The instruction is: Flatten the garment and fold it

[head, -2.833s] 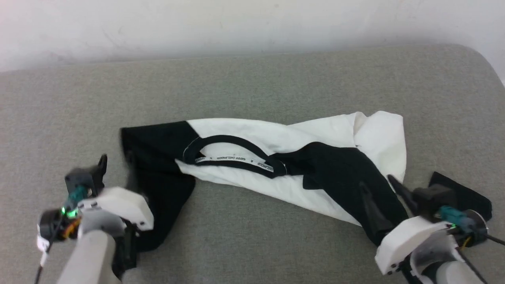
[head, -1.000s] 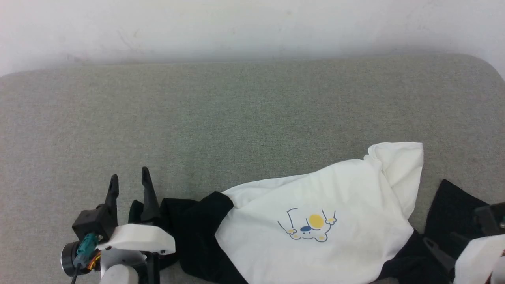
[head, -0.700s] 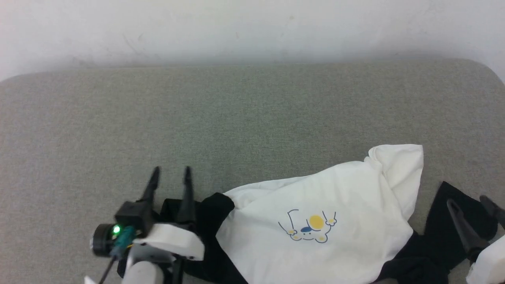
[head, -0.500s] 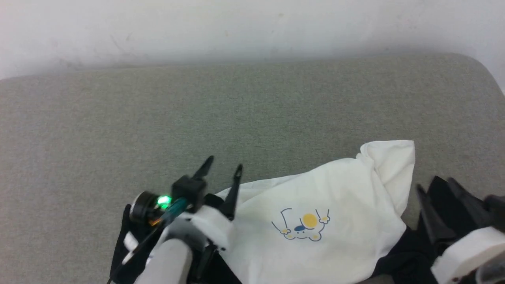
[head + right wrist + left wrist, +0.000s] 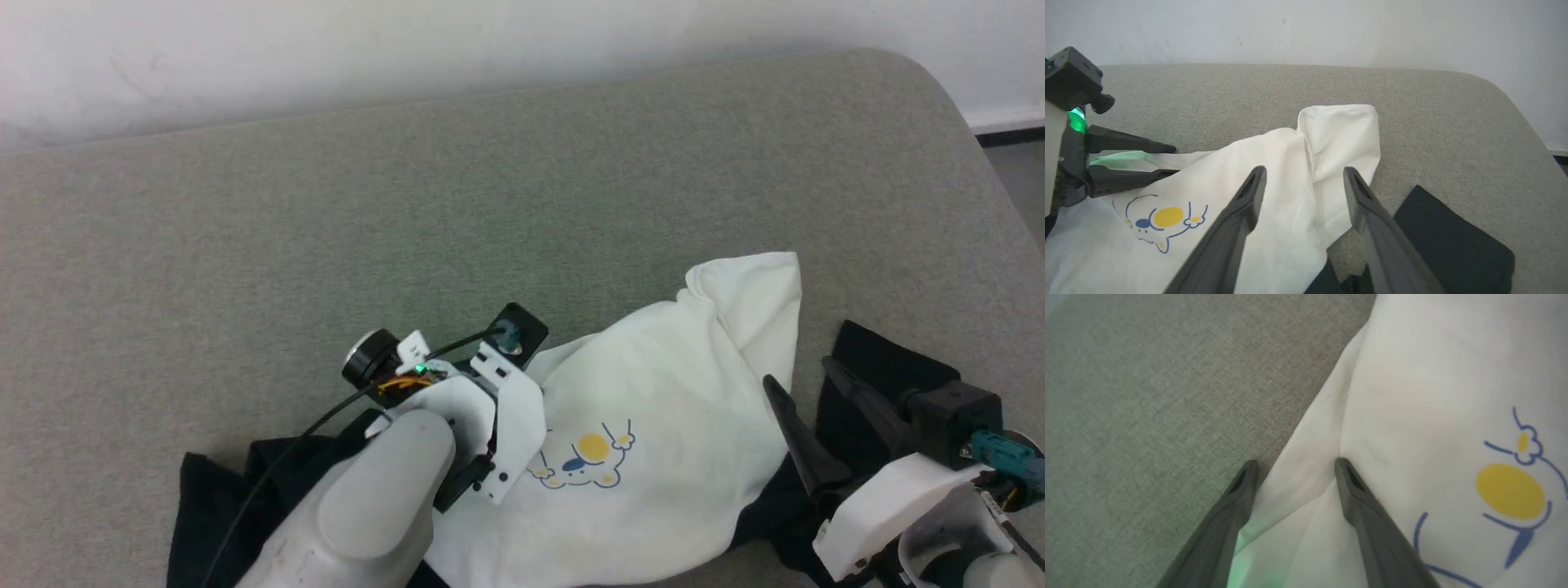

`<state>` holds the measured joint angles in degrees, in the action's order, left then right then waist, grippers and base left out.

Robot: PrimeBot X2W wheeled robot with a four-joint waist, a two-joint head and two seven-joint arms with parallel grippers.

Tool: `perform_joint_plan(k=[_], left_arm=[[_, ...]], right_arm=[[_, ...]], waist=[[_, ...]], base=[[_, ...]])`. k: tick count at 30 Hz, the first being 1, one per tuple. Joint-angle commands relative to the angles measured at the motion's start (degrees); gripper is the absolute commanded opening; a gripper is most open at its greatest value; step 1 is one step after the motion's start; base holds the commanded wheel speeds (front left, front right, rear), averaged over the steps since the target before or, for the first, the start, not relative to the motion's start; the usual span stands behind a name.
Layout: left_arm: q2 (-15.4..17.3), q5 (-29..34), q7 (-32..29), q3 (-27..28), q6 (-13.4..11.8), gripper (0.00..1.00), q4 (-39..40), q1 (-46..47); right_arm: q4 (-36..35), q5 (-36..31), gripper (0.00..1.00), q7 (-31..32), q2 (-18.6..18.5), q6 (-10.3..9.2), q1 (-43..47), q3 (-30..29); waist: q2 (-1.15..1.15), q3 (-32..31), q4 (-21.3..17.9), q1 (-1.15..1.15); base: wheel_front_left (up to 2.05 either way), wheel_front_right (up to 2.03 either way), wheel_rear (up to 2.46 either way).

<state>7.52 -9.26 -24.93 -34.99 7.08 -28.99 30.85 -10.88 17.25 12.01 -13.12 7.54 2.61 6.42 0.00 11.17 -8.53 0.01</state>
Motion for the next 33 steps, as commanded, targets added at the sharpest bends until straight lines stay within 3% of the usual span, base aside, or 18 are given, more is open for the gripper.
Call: perform_joint_plan(k=[1,4,6,7,12,15,20,27,33], left_arm=[[1.4,-3.4,-4.9,-4.3,0.4,1.00,-0.3,1.4],[4.0,-9.4,-11.6,-10.4,0.4,1.00,1.5,2.5],[6.5,-13.0,-15.1,-14.6,0.4,0.30,3.7,3.5],[7.8,-15.0,-16.1,-16.7,0.4,0.00,5.2,4.2],[15.1,-23.4,-12.7,-21.6,0.4,0.00,13.8,10.2],[19.8,-23.6,-7.3,-19.4,0.4,0.00,15.3,16.0],[24.4,-21.1,-0.2,-14.1,-0.6,0.00,13.1,22.5],[30.0,-15.8,9.1,-6.8,-9.0,0.00,5.9,29.1],[32.7,-14.1,11.8,-3.4,-16.0,0.00,-0.2,30.3]], right_arm=[[0.7,0.5,1.00,-0.7,-0.2,-0.05,-1.2,0.5],[1.4,0.7,1.00,-1.3,-0.2,-0.05,-1.8,0.6],[1.7,0.8,1.00,-1.6,-0.2,-0.05,-2.4,0.8],[1.8,0.8,1.00,-1.8,-0.2,-0.05,-2.6,0.9],[2.3,1.3,1.00,-2.9,-0.2,-0.05,-4.5,2.1],[2.6,1.5,1.00,-3.9,-0.1,-0.05,-5.6,2.7],[3.4,1.8,1.00,-5.0,0.3,-0.05,-6.8,3.4],[5.4,2.3,1.00,-7.2,1.0,-0.05,-9.0,5.0],[6.9,2.5,1.00,-8.3,1.3,-0.05,-10.7,6.1]], waist=[[0.00,1.8,-2.1,-0.01],[0.00,2.4,-2.7,-0.01],[0.00,3.0,-3.1,-0.01],[0.00,3.3,-3.3,-0.01],[0.00,5.7,-4.4,-0.01],[0.00,7.4,-5.1,-0.01],[0.00,9.6,-6.4,-0.01],[0.00,13.0,-8.3,-0.01],[0.00,14.3,-9.1,-0.01]], base=[[0.00,0.00,0.00],[0.00,0.00,0.00],[0.00,0.00,0.00],[0.00,0.00,0.00],[0.00,0.00,0.00],[0.00,0.00,0.00],[0.00,0.00,0.00],[0.00,0.00,0.00],[0.00,0.00,0.00]])
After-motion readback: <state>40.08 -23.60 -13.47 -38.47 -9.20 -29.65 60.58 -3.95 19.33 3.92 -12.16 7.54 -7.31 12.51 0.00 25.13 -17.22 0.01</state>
